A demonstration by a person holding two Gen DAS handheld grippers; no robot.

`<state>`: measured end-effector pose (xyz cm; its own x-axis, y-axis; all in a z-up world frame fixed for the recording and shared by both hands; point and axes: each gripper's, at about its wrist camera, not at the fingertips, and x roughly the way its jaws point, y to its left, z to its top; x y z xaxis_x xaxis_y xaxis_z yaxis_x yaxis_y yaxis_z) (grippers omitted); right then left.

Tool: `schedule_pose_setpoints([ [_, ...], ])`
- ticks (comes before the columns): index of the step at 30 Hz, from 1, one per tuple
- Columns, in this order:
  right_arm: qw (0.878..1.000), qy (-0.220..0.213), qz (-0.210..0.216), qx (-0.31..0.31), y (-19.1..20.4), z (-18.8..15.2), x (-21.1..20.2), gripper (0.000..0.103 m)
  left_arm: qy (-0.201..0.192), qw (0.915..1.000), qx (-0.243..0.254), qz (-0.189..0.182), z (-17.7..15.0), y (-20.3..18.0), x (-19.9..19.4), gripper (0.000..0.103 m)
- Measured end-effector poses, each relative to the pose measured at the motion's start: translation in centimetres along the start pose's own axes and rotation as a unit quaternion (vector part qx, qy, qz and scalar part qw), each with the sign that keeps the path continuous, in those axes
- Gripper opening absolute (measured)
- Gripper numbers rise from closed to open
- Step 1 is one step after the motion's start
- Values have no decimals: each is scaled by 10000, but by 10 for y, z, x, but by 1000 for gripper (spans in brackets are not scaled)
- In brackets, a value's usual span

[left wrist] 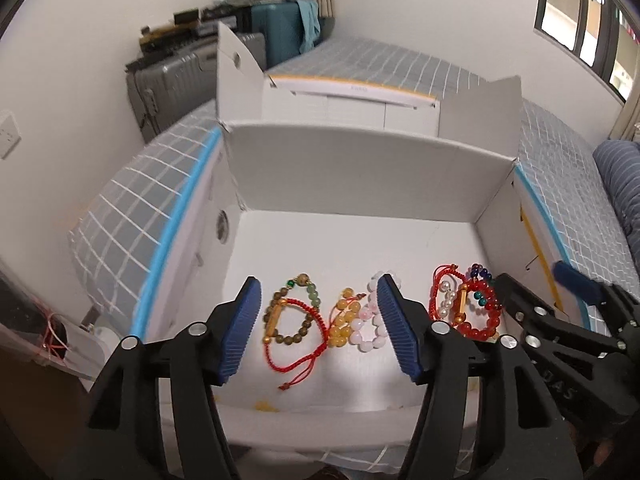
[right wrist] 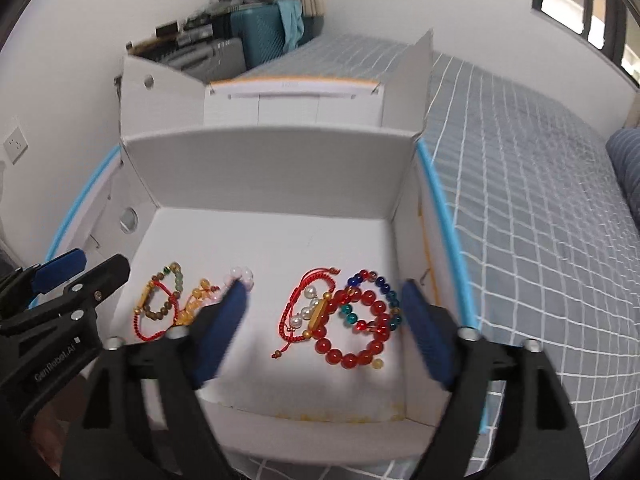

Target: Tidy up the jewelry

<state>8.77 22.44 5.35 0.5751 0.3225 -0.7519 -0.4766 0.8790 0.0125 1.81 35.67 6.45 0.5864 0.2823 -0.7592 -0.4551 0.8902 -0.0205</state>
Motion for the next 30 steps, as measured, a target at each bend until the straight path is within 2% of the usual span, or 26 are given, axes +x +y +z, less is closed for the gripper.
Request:
schedule_pose_setpoints([
  [1, 9999, -118, -45, 21, -2, -2, -9, 89, -74, 10000, 1, 20, -2, 0, -6, 75],
  [2, 9998, -174, -68, 28, -3, -2, -13, 94, -156, 9999, 2, 25, -3, 1, -13, 76],
  [6, 9990, -402, -181, 1, -4, -13, -36, 95, -412, 9991, -19, -31, -16, 3, -40, 92],
  [10, 9983, -559, -159, 96, -6, -30, -54, 95, -586, 9982, -105, 25, -32, 9, -58, 97],
  [18, 9980, -584, -203, 134, -5, -66, -67, 96, -552, 9985, -28, 17, -64, 13, -66, 97],
  [30, 9975, -632, -216, 233, -8, -83, -75, 95, -657, 9978, 59, 42, -88, 14, -71, 97],
])
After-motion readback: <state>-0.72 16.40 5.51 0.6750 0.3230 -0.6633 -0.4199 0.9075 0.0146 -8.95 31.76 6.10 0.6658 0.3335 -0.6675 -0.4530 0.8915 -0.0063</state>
